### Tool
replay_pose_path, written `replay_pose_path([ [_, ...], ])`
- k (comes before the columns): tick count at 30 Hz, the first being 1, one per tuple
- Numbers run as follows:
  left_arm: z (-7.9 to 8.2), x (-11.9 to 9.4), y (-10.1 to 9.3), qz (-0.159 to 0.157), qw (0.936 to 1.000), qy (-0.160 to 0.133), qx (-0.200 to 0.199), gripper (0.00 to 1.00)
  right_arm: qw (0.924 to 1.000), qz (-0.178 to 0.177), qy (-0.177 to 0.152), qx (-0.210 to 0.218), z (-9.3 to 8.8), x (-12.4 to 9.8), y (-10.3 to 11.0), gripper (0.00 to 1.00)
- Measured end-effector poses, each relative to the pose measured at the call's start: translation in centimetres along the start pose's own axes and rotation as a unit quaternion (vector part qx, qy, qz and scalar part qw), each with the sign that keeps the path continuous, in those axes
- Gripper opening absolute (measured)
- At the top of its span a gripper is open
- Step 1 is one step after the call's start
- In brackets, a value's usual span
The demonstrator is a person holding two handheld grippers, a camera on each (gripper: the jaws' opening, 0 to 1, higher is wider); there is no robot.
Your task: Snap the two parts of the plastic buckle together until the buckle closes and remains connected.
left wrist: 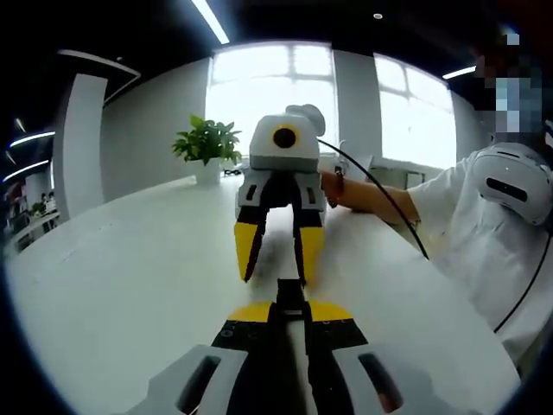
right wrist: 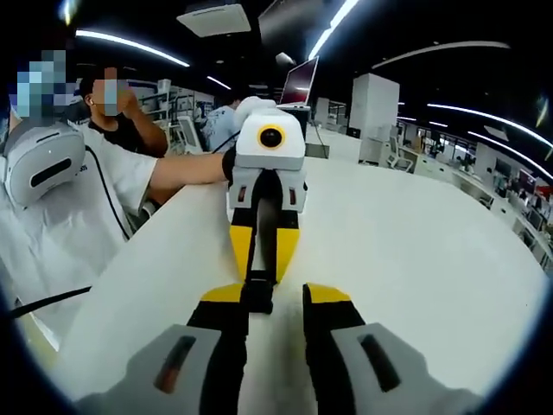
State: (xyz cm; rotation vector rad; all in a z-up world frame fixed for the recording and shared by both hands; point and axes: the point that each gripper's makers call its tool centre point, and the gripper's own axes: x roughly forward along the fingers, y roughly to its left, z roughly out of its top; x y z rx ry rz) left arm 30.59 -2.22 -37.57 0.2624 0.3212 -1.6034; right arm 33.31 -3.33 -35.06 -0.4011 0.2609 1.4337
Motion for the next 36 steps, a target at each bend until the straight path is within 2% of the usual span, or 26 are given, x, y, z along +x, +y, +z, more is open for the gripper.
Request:
replay_pose_path([
  [3, 0.0, 0.0, 0.0, 0.000, 1.0000, 0.000, 0.000, 0.11, 0.9996, -0.021, -0.019, 0.002, 0.7, -0.5, -0.9, 0.25],
  [5, 0.0, 0.0, -0.1, 0.000, 1.0000, 0.000, 0.000, 0.11, 0.9974, -0.062, -0.035, 0.006, 1.0, -0.5, -2.4, 0.25],
  [8, -0.1, 0.1, -0.1, 0.001, 1.0000, 0.000, 0.000, 0.11, 0.9931, -0.105, -0.048, 0.019, 1.0, -0.6, -4.5, 0.28],
  [9, -0.1, 0.1, -0.1, 0.001, 1.0000, -0.001, -0.001, 0.11, 0.9916, -0.115, -0.055, 0.021, 1.1, -0.6, -4.4, 0.31],
  [11, -0.1, 0.1, -0.1, 0.001, 1.0000, -0.001, -0.001, 0.11, 0.9866, -0.147, -0.063, 0.031, 1.2, -0.9, -5.5, 0.39],
  [13, -0.1, 0.1, -0.1, 0.001, 1.0000, -0.001, -0.001, 0.11, 0.9848, -0.159, -0.062, 0.033, 1.2, -1.2, -6.0, 0.48],
  [14, -0.1, 0.1, -0.1, 0.001, 1.0000, -0.001, -0.001, 0.11, 0.9800, -0.180, -0.077, 0.039, 1.5, -1.6, -6.7, 0.51],
  [17, -0.1, 0.1, -0.2, 0.001, 1.0000, -0.001, 0.000, 0.11, 0.9738, -0.204, -0.086, 0.054, 1.6, -2.0, -7.4, 0.61],
  [19, -0.1, 0.1, -0.2, 0.001, 1.0000, -0.001, 0.000, 0.11, 0.9740, -0.205, -0.082, 0.052, 1.5, -2.1, -7.4, 0.65],
  [20, -0.1, 0.1, -0.2, 0.001, 1.0000, -0.001, -0.001, 0.11, 0.9713, -0.216, -0.085, 0.054, 1.5, -2.3, -7.7, 0.69],
  [24, -0.1, 0.1, -0.2, 0.001, 1.0000, -0.001, -0.001, 0.11, 0.9637, -0.240, -0.096, 0.069, 1.5, -2.8, -8.8, 0.89],
  [26, -0.1, 0.1, -0.2, 0.001, 1.0000, -0.001, -0.001, 0.11, 0.9481, -0.286, -0.114, 0.081, 1.7, -3.7, -10.2, 1.00],
  [27, -0.1, 0.1, -0.2, 0.001, 1.0000, -0.001, 0.000, 0.11, 0.9479, -0.288, -0.110, 0.079, 1.5, -3.9, -10.4, 1.00],
  [29, -0.2, 0.1, -0.3, 0.000, 1.0000, -0.001, 0.000, 0.11, 0.9386, -0.321, -0.092, 0.088, 0.7, -4.8, -11.3, 1.00],
  [31, -0.1, 0.1, -0.3, 0.000, 1.0000, -0.001, 0.000, 0.11, 0.9354, -0.334, -0.083, 0.083, 0.5, -5.3, -11.8, 1.00],
  [36, -0.1, 0.1, -0.3, 0.000, 1.0000, -0.001, 0.000, 0.11, 0.9277, -0.349, -0.098, 0.087, 0.9, -6.3, -12.3, 1.00],
])
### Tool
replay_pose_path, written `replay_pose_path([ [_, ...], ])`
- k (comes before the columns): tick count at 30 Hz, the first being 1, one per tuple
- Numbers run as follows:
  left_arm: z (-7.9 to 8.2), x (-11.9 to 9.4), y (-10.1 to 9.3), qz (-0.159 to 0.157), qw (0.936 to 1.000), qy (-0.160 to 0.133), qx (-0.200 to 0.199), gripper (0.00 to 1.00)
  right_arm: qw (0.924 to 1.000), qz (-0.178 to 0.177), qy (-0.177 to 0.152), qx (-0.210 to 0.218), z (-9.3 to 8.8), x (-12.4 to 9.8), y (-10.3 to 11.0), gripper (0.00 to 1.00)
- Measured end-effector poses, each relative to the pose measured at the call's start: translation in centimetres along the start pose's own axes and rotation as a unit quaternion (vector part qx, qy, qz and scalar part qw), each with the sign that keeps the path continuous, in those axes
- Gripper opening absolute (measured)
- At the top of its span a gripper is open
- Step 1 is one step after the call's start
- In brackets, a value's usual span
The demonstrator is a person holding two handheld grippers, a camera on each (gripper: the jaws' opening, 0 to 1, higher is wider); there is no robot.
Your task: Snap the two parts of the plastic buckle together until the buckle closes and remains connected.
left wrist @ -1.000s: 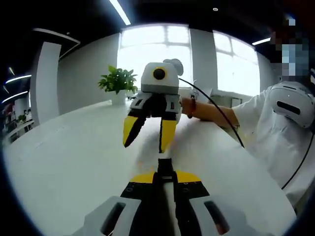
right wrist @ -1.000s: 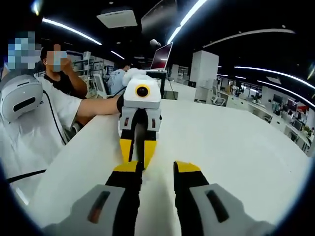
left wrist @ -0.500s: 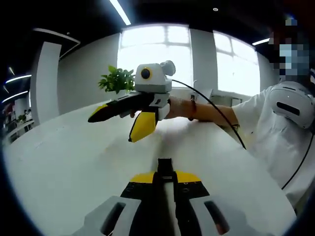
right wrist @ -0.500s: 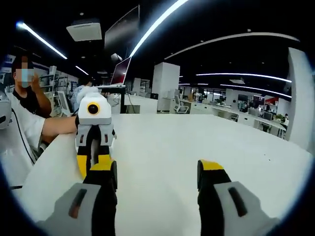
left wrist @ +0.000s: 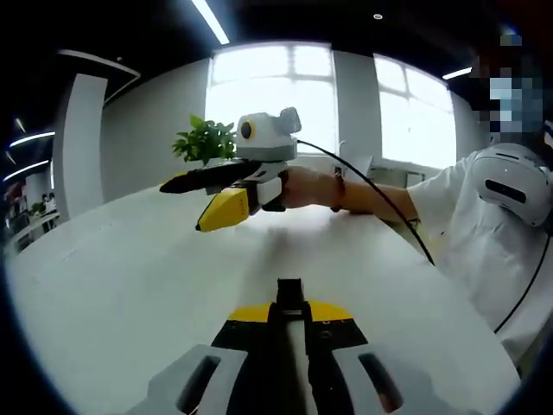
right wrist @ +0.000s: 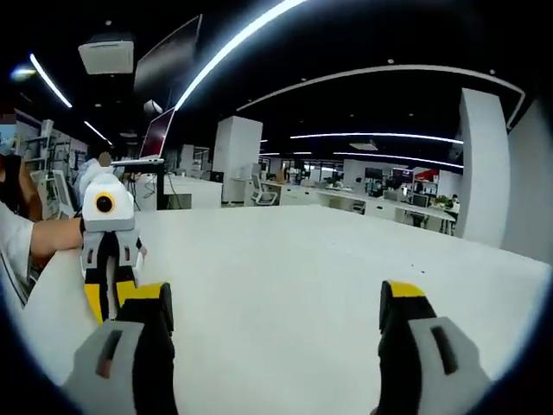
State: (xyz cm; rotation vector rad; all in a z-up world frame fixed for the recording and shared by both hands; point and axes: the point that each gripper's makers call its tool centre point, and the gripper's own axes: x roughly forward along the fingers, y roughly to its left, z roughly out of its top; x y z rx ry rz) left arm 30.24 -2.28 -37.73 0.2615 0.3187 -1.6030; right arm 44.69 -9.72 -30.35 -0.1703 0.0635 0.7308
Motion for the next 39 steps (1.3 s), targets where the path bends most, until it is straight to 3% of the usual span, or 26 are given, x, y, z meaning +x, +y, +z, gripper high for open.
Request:
replay_pose_path([
  [7, 0.1, 0.1, 0.2, 0.006, 1.0000, -0.001, 0.000, 0.11, 0.9992, -0.036, -0.017, 0.002, 0.9, -0.8, -1.2, 0.96],
  [11, 0.3, 0.4, 0.9, 0.033, 0.9994, 0.001, -0.005, 0.11, 0.9993, -0.034, -0.015, 0.006, 0.8, -1.0, -1.5, 0.94],
  [32, 1.2, -0.5, 1.7, 0.054, 0.9979, -0.016, -0.031, 0.11, 0.9995, -0.027, -0.017, 0.005, 1.1, -0.9, -1.4, 0.93],
  [39, 2.8, -1.5, 2.4, 0.094, 0.9947, -0.038, -0.019, 0.11, 0.9997, -0.016, -0.017, 0.005, 1.0, -0.8, -0.9, 0.93],
])
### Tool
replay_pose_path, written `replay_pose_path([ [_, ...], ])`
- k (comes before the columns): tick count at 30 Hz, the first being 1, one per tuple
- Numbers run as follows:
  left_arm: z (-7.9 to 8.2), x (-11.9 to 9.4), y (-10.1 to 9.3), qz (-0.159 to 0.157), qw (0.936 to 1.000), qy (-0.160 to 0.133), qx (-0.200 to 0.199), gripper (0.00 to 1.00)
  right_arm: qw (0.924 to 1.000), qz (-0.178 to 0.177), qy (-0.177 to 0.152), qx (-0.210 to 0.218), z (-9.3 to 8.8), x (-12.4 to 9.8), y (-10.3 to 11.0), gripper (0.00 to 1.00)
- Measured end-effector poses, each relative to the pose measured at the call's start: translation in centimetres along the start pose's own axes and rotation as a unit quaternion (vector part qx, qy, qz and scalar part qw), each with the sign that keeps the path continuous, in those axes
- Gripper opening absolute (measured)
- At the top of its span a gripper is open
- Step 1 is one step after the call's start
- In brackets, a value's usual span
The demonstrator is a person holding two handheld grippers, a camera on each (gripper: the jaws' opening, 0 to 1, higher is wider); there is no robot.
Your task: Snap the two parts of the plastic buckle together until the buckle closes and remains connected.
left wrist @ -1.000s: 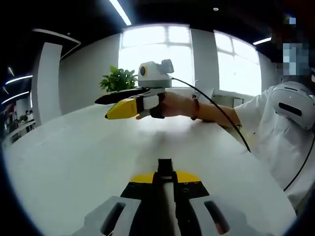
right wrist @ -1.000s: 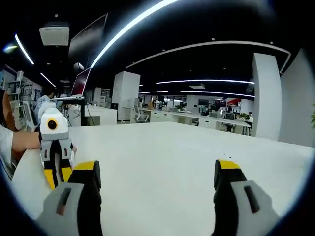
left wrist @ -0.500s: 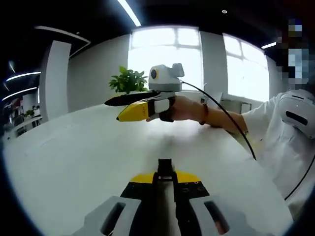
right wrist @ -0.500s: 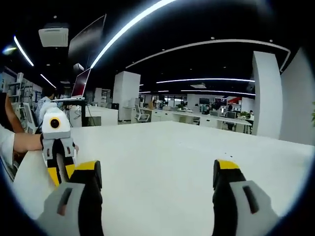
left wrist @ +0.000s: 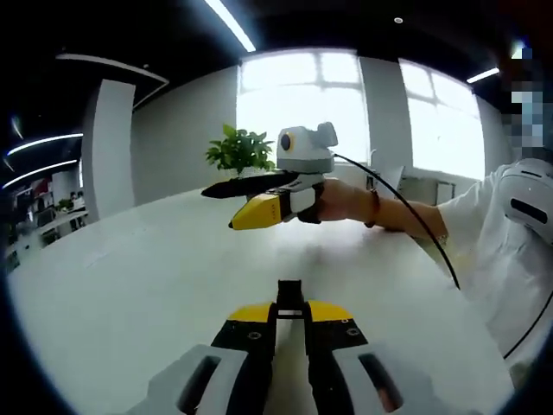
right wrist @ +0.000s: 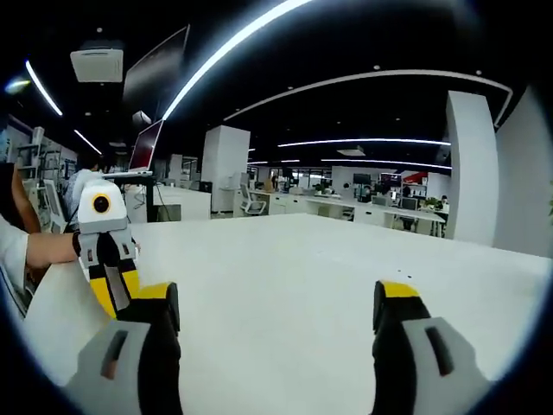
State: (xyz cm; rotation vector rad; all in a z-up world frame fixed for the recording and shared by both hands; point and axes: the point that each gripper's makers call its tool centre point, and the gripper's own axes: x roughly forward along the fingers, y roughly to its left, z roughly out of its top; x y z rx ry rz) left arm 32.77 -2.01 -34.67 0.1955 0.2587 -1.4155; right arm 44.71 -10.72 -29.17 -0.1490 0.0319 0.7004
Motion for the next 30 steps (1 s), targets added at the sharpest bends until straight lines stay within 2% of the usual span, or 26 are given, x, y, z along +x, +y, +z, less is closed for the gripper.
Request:
replay_pose_path([
  [12, 0.8, -0.6, 2.1, 0.057, 0.9982, -0.012, -0.008, 0.11, 1.0000, 0.009, -0.003, -0.001, 0.2, 0.0, 0.3, 0.94],
  [16, 0.5, -0.4, 3.0, 0.073, 0.9974, 0.003, -0.002, 0.11, 0.9999, 0.010, 0.001, -0.004, 0.1, 0.1, 0.4, 0.94],
  [24, 2.2, -0.6, 4.0, 0.077, 0.9966, -0.028, -0.005, 0.11, 0.9998, 0.016, -0.004, -0.007, 0.4, 0.0, 0.5, 0.95],
  [30, 2.9, -0.4, 5.2, 0.093, 0.9952, -0.032, -0.006, 0.11, 0.9998, 0.016, -0.007, -0.011, 0.6, -0.1, 0.5, 0.95],
])
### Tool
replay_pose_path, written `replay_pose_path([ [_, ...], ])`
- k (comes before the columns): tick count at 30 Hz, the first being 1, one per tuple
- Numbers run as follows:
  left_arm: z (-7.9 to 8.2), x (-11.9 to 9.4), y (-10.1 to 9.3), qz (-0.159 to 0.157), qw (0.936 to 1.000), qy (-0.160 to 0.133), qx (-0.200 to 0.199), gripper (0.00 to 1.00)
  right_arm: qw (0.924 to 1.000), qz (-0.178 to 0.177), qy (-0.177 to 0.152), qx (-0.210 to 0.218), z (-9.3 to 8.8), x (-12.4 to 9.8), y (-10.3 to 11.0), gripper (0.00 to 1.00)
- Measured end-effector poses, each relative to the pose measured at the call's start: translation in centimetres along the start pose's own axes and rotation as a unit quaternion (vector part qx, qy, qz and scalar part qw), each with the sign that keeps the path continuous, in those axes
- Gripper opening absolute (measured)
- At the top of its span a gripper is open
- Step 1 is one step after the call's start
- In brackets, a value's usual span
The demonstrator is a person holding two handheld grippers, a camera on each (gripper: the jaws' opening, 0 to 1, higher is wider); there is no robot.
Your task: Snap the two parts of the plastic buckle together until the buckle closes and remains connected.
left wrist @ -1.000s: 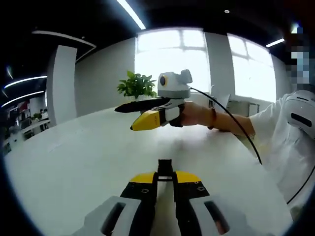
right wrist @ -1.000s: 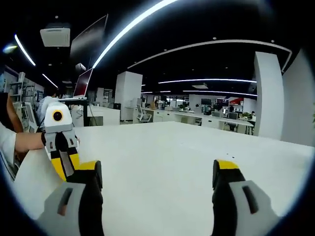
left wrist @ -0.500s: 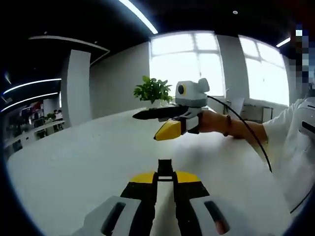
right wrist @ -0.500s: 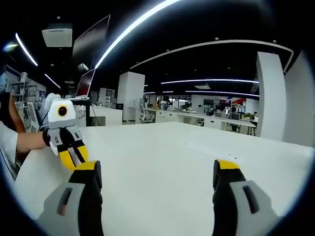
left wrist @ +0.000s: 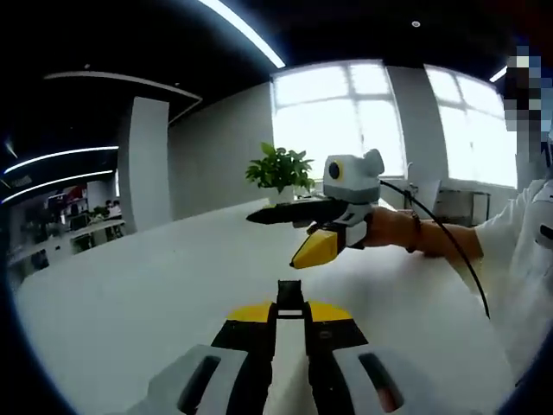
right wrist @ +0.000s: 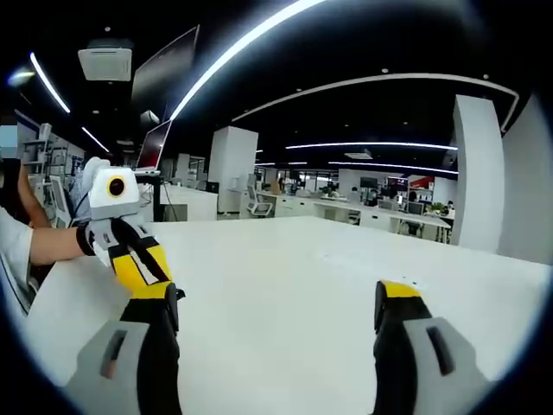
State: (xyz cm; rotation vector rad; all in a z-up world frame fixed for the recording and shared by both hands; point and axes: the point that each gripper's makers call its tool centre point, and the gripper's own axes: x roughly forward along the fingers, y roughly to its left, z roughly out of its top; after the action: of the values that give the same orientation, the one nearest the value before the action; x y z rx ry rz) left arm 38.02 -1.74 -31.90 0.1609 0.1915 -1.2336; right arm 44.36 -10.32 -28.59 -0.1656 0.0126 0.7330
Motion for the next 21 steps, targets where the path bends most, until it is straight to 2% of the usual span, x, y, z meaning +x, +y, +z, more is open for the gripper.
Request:
replay_pose_path([
  [3, 0.1, 0.4, 1.1, 0.010, 0.9998, -0.002, -0.019, 0.11, 1.0000, -0.001, -0.002, -0.002, 0.1, 0.0, -0.1, 0.95],
  [9, 0.7, 0.9, 2.9, 0.040, 0.9988, -0.004, -0.028, 0.11, 1.0000, -0.006, -0.001, 0.004, 0.0, -0.2, 0.1, 0.97],
  [16, 0.8, 2.1, 4.0, 0.056, 0.9977, -0.001, -0.040, 0.11, 0.9993, -0.031, -0.003, 0.022, -0.2, -0.7, -0.9, 0.99],
  [21, 1.6, 2.7, 4.6, 0.064, 0.9970, -0.007, -0.043, 0.11, 0.9992, -0.032, 0.003, 0.025, -0.3, -0.6, -0.8, 0.98],
])
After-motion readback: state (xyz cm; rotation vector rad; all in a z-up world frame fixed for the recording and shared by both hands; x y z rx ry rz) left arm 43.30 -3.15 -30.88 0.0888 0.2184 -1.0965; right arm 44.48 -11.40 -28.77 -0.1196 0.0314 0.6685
